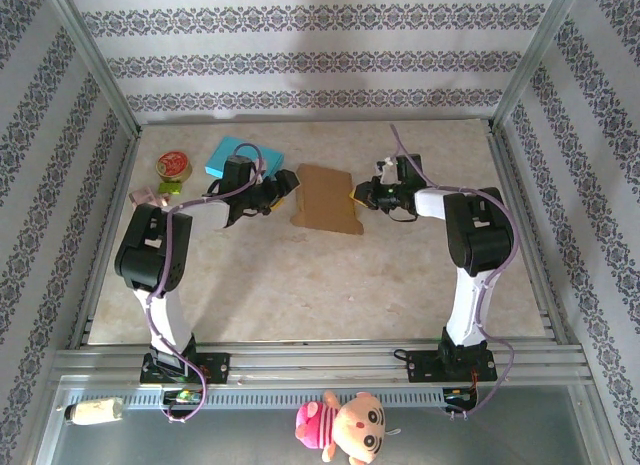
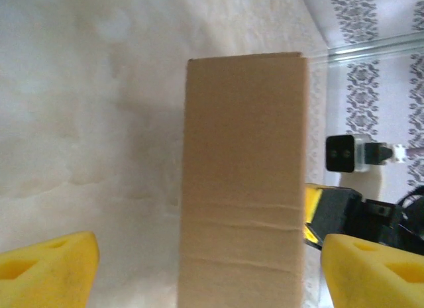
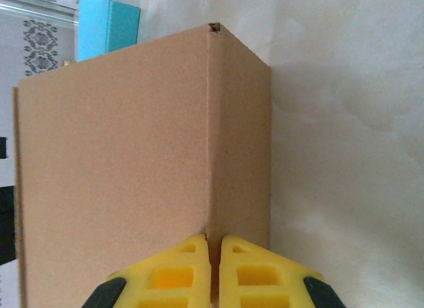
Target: Fold the paper box
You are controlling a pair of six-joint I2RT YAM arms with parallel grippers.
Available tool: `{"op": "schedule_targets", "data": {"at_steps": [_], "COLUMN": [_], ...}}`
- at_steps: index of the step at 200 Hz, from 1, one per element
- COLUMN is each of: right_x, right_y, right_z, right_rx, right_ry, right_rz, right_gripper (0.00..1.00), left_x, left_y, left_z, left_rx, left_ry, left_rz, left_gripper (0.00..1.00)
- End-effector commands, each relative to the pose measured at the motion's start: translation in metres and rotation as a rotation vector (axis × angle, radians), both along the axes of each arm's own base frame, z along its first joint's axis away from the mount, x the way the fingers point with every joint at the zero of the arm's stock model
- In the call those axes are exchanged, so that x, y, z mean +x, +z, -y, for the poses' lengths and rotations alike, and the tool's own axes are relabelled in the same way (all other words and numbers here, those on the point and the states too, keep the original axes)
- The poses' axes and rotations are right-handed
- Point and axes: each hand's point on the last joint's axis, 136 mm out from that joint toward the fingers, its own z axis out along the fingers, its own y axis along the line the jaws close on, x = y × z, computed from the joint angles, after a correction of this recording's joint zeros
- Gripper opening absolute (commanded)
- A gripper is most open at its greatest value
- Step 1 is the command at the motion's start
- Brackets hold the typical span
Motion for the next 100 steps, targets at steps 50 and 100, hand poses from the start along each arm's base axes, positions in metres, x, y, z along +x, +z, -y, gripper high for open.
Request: {"op": "schedule_targets", "data": {"at_steps": [50,100], "right_x": [-0.018,-0.018], "right_y": [-0.042,-0.042], "right_z": [0.010,0.011], "right_rx": [-0.030,-0.041], "right_ry": [-0.008,-0.007], "right_rz": [-0.125,-0.123], "right_gripper": [0.11,0.11], "left_x": [0.020,0.018], "left_y": [0.028,0.056], "left_z": [0.051,0.060], "left_rx": [-0.178,-0.222], "left_ry": [-0.095,-0.112], "left_rz": [0.145,0.239], "left_gripper": [0.89,0.90]}}
